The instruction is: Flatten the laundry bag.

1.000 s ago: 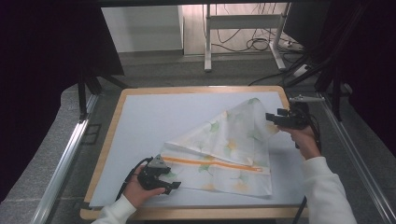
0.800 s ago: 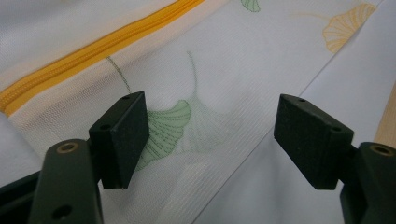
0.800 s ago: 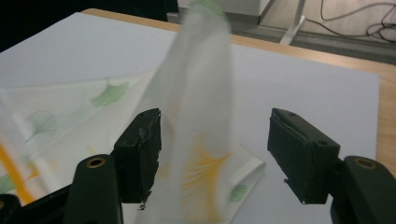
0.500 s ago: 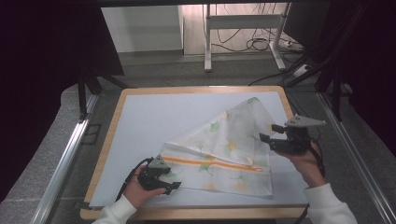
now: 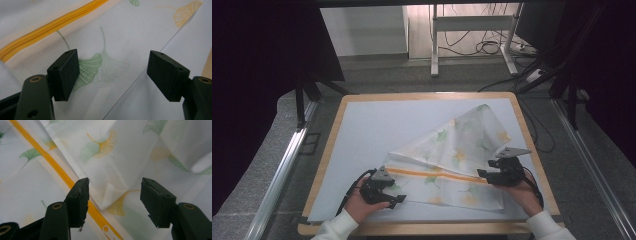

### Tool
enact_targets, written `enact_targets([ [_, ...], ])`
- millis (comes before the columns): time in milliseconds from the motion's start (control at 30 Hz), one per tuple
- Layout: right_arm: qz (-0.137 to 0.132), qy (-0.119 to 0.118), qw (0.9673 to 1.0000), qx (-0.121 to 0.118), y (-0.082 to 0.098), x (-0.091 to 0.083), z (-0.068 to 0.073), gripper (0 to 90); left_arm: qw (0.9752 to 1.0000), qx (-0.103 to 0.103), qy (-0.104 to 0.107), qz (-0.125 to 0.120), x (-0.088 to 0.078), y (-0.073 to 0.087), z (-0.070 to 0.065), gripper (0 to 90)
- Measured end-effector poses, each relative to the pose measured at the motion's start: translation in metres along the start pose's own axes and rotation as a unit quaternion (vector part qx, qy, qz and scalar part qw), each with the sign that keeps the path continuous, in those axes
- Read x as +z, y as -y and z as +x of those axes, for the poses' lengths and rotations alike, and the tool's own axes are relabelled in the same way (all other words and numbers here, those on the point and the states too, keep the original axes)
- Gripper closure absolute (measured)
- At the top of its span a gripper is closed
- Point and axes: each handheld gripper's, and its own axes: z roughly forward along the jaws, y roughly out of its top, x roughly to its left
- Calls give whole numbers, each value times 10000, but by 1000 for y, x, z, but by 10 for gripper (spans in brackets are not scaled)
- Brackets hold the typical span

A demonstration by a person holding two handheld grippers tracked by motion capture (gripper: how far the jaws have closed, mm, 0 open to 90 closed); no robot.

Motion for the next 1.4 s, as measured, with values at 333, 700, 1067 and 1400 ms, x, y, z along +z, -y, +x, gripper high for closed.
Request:
enact_targets([
  [333, 93, 25, 10000, 21, 7, 4, 4, 401, 10000, 63, -73, -7, 0, 0, -2, 263],
  [700, 162, -78, 9998, 11, 37, -16, 19, 401, 9996, 194, -151, -146, -1, -17, -11, 268],
  [1067, 242, -109, 9996, -37, 52, -21, 25, 416, 9974, 595, 217, -347, 36, -104, -58, 267],
  [1400, 269, -91, 9995, -139, 57, -20, 29, 424, 9968, 729, 234, -208, 95, -165, -84, 247],
])
